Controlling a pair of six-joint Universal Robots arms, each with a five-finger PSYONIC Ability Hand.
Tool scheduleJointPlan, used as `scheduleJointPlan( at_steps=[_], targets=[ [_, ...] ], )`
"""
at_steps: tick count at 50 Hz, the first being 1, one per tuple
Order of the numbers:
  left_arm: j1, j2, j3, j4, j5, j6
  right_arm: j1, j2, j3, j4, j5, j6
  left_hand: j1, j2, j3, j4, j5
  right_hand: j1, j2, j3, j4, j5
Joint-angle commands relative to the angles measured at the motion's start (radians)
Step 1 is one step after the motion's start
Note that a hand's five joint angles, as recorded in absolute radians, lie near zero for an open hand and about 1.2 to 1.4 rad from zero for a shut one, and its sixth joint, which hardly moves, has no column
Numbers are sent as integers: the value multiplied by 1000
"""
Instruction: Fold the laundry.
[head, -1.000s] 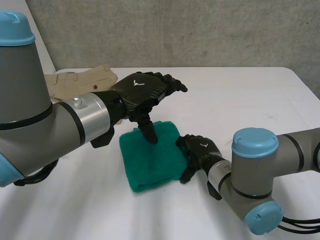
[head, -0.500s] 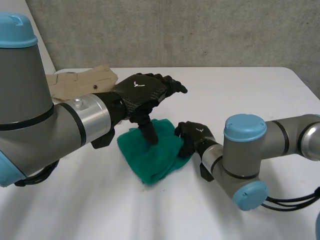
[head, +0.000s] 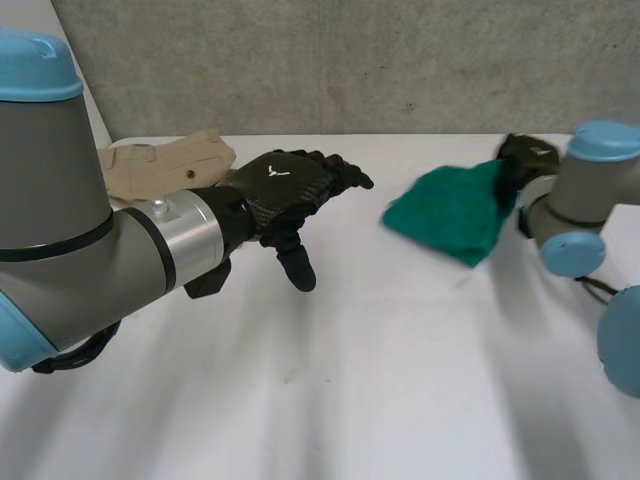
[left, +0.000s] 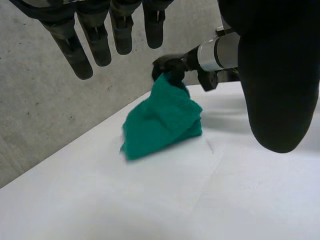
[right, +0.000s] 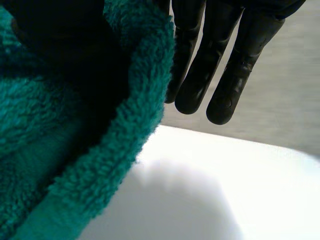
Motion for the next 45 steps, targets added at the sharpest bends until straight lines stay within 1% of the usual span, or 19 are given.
scheduleJointPlan(
  at_steps=[1,3,7,14,16,17,18,19,22,26,30,31,34,35,37,38,39,42,45],
  targets=[
    [1,-7,0,1,0,-23,-138,126,-193,45,68,-59,34,20,13,22,12,441,219,216,208,231],
    [1,-8,0,4,0,-26,-190,129,-184,25,101,-124,34,20,13,22,12,441,219,216,208,231],
    [1,-8,0,17,0,-27,-255,133,-178,-8,129,-230,34,20,13,22,12,441,219,216,208,231],
    [0,-27,0,20,-2,-29,-318,134,-173,-11,120,-255,34,20,13,22,12,441,219,216,208,231],
    [0,-30,0,20,-2,-29,-325,135,-168,-5,97,-261,34,20,13,22,12,441,219,216,208,231],
    [0,-33,0,20,-2,-29,-327,134,-167,0,85,-269,34,20,13,22,12,114,-109,-111,-119,-97],
    [0,-35,0,20,-2,-29,-329,133,-167,9,63,-283,34,20,13,22,12,-471,-693,-696,-704,-681],
    [0,-35,2,20,-2,-29,-329,129,-168,33,40,-309,34,20,13,22,12,-781,-1003,-1005,-1014,-991],
    [0,-35,2,20,-2,-29,-330,120,-171,77,14,-362,34,20,13,22,12,-781,-1003,-1005,-1014,-991],
    [1,-31,2,18,-2,-29,-333,77,-159,152,19,-432,34,20,13,22,12,-781,-1003,-1005,-1014,-991],
    [3,-27,2,20,-3,-29,-348,12,-110,262,19,-508,31,17,10,19,9,-781,-1003,-1005,-1014,-991],
    [3,-25,2,20,-2,-29,-362,-12,-87,309,20,-554,31,17,10,19,9,-781,-1003,-1005,-1014,-991],
    [11,-21,2,20,-3,-29,-376,-55,-67,343,43,-623,31,17,10,19,9,-781,-1003,-1005,-1014,-991],
    [12,-19,2,20,-2,-29,-384,-92,-66,333,78,-658,31,17,10,19,9,-781,-1003,-1005,-1014,-991],
    [18,-18,3,23,-3,-29,-391,-136,-67,299,121,-674,28,14,7,16,6,-781,-1003,-1005,-1014,-991],
    [20,-18,3,24,-3,-29,-391,-161,-66,275,138,-676,28,14,7,16,6,-781,-1003,-1005,-1014,-991],
    [21,-16,3,27,-5,-29,-385,-216,-55,223,165,-677,25,11,4,13,4,-781,-1003,-1005,-1014,-991],
    [28,-8,2,60,-17,-31,-382,-309,-23,134,169,-673,25,11,4,13,3,-781,-1003,-1005,-1014,-991],
    [44,11,0,109,-69,-37,-350,-369,37,86,143,-665,20,5,-1,7,-2,-781,-1003,-1005,-1014,-991]
  ],
)
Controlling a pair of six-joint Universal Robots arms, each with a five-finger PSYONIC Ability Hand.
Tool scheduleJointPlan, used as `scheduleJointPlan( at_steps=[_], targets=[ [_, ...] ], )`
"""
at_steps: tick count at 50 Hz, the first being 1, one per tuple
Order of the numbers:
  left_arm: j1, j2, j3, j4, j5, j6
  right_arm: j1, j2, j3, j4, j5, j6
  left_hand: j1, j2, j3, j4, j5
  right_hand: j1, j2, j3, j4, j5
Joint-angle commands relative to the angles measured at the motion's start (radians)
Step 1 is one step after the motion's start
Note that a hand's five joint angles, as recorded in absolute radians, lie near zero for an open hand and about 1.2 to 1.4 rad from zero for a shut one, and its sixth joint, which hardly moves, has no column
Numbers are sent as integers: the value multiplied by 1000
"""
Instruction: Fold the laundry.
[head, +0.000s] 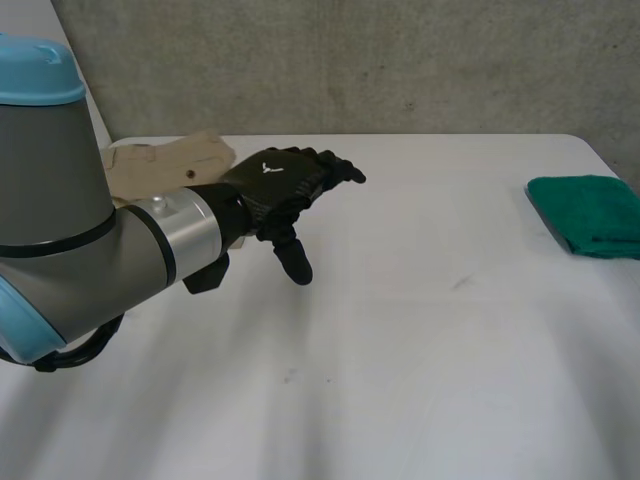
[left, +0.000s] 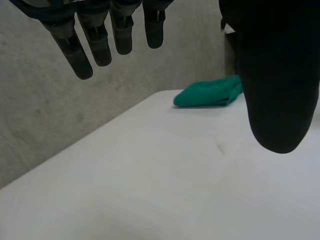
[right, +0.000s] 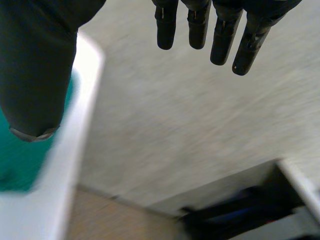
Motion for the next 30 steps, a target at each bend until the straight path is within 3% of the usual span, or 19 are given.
scheduleJointPlan(
  at_steps=[1,5,11,16,22,30],
  targets=[
    [32,30,-2,91,-79,-8,86,-237,145,-215,-14,23,20,5,-1,7,-2,-29,-48,-43,-64,-67],
    [96,33,7,142,-156,0,247,-335,323,-319,-130,77,23,8,1,10,1,-29,-48,-43,-64,-67],
    [235,-21,34,223,-159,34,447,-516,734,-490,-323,85,23,8,1,10,1,-29,-48,-43,-64,-67],
    [341,-160,117,254,-150,175,596,-571,987,-562,-445,80,23,8,1,10,1,-29,-48,-43,-64,-67],
    [461,-393,260,246,-89,377,651,-599,1170,-559,-468,57,23,8,1,10,1,-29,-48,-43,-64,-67],
    [521,-608,419,272,-20,417,639,-605,1348,-567,-474,22,2,-13,-19,-11,-20,-29,-48,-43,-64,-67]
  ],
)
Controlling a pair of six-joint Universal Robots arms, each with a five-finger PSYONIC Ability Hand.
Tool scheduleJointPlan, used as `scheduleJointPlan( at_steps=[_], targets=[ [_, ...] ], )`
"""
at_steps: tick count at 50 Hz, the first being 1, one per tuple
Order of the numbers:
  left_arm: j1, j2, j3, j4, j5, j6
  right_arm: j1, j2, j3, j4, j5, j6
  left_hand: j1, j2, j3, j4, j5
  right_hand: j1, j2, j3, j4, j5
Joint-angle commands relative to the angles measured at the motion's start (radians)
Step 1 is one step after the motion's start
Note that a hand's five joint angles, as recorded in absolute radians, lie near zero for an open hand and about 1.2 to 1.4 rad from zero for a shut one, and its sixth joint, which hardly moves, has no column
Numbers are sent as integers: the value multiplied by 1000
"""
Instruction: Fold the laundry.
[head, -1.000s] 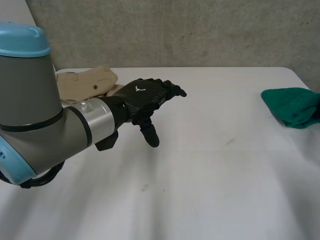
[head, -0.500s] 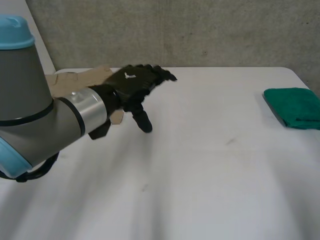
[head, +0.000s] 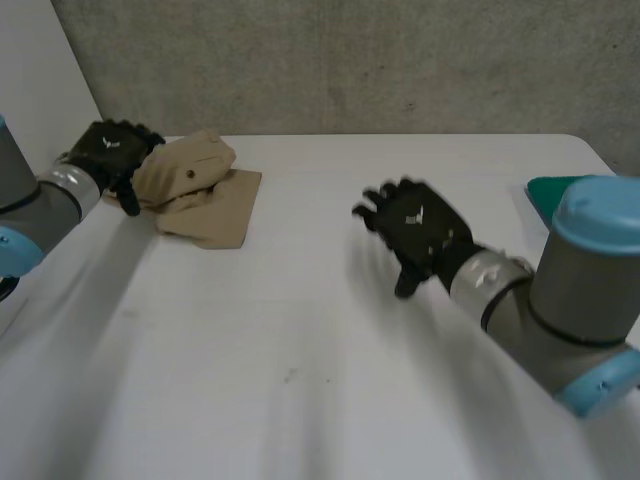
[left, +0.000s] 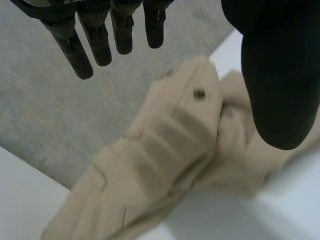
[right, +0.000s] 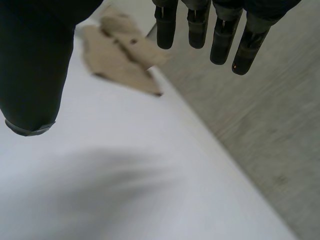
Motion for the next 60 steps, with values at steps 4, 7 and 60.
scheduleJointPlan(
  at_steps=[4,7,60],
  targets=[
    [45,-258,216,79,80,21,-20,-3,153,-4,3,-23,0,-16,-22,-14,-23,-29,-48,-42,-64,-67],
    [45,-335,301,119,75,19,-21,-19,193,-4,5,-23,9,-7,-13,-5,-14,-29,-48,-42,-64,-67],
    [-458,591,-740,345,29,-583,-186,-182,101,7,158,11,3,-13,-19,-11,-20,-29,-48,-42,-64,-67]
  ],
)
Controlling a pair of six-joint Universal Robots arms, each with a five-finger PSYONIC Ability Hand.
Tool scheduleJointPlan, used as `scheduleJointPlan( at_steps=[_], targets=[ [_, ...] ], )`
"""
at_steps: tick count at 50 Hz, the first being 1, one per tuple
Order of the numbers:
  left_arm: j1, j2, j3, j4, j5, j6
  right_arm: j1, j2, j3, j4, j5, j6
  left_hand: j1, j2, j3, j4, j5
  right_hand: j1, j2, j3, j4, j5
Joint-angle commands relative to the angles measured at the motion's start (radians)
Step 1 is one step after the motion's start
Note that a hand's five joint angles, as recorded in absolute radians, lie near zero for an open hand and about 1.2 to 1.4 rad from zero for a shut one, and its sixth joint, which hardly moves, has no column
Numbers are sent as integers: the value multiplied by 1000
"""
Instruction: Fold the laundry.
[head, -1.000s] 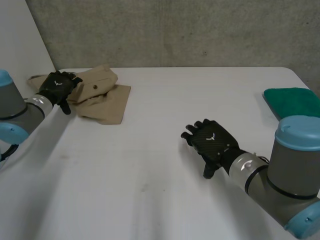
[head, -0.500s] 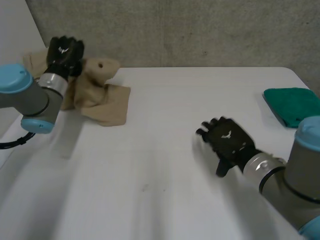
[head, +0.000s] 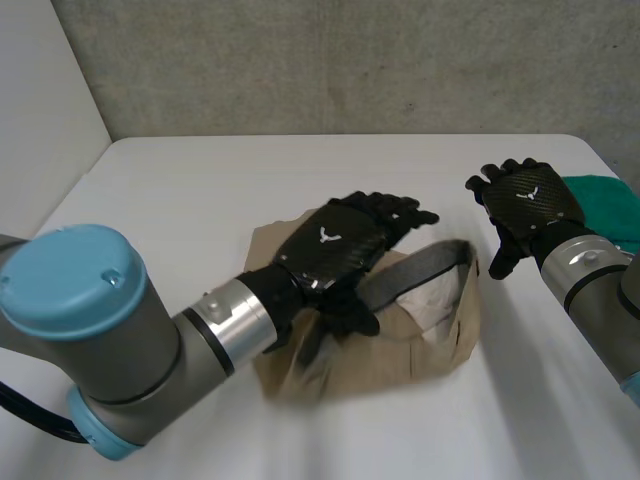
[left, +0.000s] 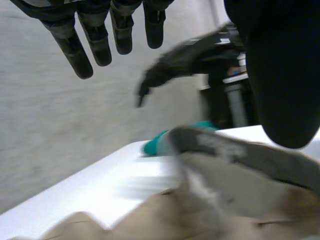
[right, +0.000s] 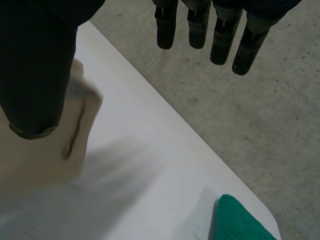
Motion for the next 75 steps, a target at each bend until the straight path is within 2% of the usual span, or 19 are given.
scheduleJointPlan(
  at_steps=[1,5,11,15,20,24,26,32,41,43,45,47,49,50,53,57,63,68,75],
  targets=[
    [127,117,4,-90,-158,-2,19,-34,0,5,-21,-11,5,-11,-18,-9,-18,-29,-48,-43,-64,-67],
    [210,186,-25,-102,-207,3,99,-62,-19,72,-56,-13,8,-8,-16,-6,-15,-29,-48,-43,-64,-67],
    [320,192,-56,-96,-199,6,286,-59,-74,258,-88,-16,16,1,-7,2,-6,-29,-48,-43,-64,-67],
    [379,161,-53,-88,-187,8,393,-49,-75,306,-88,-25,19,4,-4,5,-3,-29,-48,-43,-64,-67],
    [408,28,-13,-84,-112,41,504,1,-63,315,-65,-56,28,12,5,14,6,-29,-48,-43,-64,-67],
    [425,-96,54,-90,-24,138,561,47,-39,315,-1,-57,37,21,14,23,15,-29,-48,-43,-64,-67],
    [425,-142,79,-96,-14,184,584,63,-16,307,34,-60,40,24,17,26,17,-29,-48,-43,-64,-67],
    [414,-276,171,-136,-6,366,588,83,40,249,47,-50,37,21,14,23,15,-29,-48,-43,-64,-67],
    [380,-415,318,-237,-13,498,588,99,103,138,45,-50,90,74,66,76,67,55,35,41,20,17],
    [371,-431,334,-240,-15,505,590,109,106,126,47,-50,151,135,128,137,129,145,126,132,111,107],
    [357,-449,351,-245,-17,509,588,119,107,115,47,-50,315,300,292,301,293,292,273,278,257,254],
    [350,-455,355,-245,-18,508,582,138,110,100,48,-50,447,432,424,433,425,547,528,533,512,509],
    [336,-457,357,-242,-20,508,579,147,112,95,51,-51,705,690,682,691,683,758,739,745,723,720],
    [330,-457,358,-240,-20,508,575,152,115,91,56,-53,788,772,765,774,765,977,958,964,943,939],
    [313,-455,360,-237,-29,506,564,158,115,91,56,-53,973,957,950,959,951,1192,1173,1179,1158,1154],
    [293,-454,368,-237,-70,509,530,158,116,94,60,-53,1199,1183,1176,1185,1176,1193,1174,1179,1158,1155],
    [270,-446,377,-236,-148,508,456,115,119,94,60,-53,1199,1183,1176,1185,1177,1193,1174,1179,1158,1155],
    [245,-431,377,-236,-164,502,410,23,107,105,56,-53,1199,1183,1176,1185,1177,1193,1174,1179,1158,1155],
    [224,-215,310,-248,-219,477,295,-147,51,129,42,-50,1199,1183,1176,1185,1177,1193,1174,1179,1158,1155]
  ],
)
